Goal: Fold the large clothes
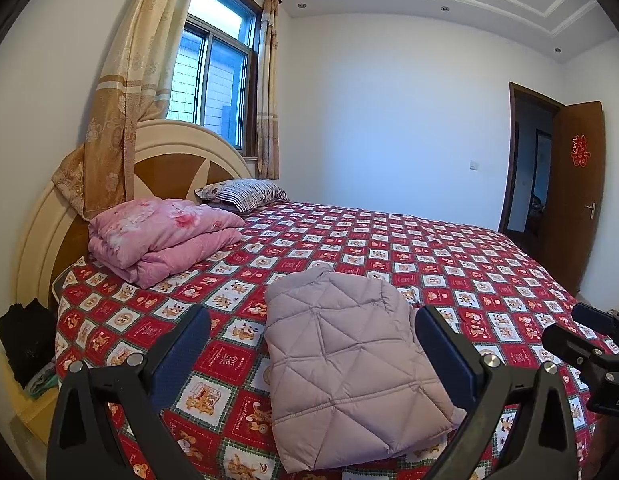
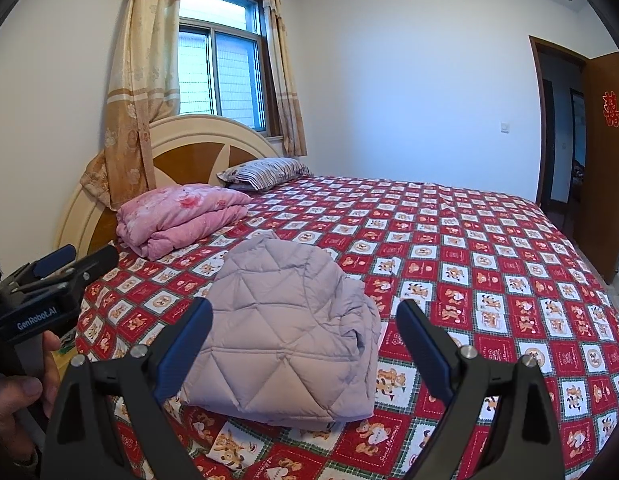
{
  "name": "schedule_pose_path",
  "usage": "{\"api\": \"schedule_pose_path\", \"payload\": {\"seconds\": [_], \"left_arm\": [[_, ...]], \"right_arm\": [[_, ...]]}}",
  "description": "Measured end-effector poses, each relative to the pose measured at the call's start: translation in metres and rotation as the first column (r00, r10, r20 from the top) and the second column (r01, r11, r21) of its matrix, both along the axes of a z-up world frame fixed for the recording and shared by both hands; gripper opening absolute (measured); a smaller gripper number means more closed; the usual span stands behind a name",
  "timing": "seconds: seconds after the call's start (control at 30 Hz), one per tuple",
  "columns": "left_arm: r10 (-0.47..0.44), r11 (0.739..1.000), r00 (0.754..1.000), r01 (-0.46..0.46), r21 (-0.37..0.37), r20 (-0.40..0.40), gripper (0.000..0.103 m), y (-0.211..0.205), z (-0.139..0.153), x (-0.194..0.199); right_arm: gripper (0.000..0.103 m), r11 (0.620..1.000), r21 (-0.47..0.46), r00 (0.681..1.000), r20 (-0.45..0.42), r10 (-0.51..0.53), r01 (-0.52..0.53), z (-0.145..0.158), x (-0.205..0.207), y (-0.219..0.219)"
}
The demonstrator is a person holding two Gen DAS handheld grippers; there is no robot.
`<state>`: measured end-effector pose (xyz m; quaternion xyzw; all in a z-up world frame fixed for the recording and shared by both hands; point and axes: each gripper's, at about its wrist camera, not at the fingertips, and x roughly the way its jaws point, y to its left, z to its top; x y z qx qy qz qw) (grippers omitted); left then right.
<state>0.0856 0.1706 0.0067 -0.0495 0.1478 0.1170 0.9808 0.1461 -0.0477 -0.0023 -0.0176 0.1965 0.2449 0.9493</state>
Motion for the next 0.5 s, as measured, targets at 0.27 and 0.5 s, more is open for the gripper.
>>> {"api": "schedule_pose_path", "payload": {"seconds": [0.27, 0.5], "left_arm": [[-0.001, 1.0, 1.0, 0.001, 0.001, -0.002, 0.102, 0.0007, -0.0001, 0.0002], [0.001, 1.0, 1.0, -0.001, -0.001, -0.006, 0.102, 0.0011, -0.0016, 0.0008]], "right_arm": [[0.096, 1.0, 0.003, 1.0, -0.001, 0.001, -0.001, 0.0003, -0.0002, 0.0008], [0.096, 1.0, 0.003, 1.0, -0.005, 0.001, -0.001, 0.0002, -0.0005, 0.0014]]}}
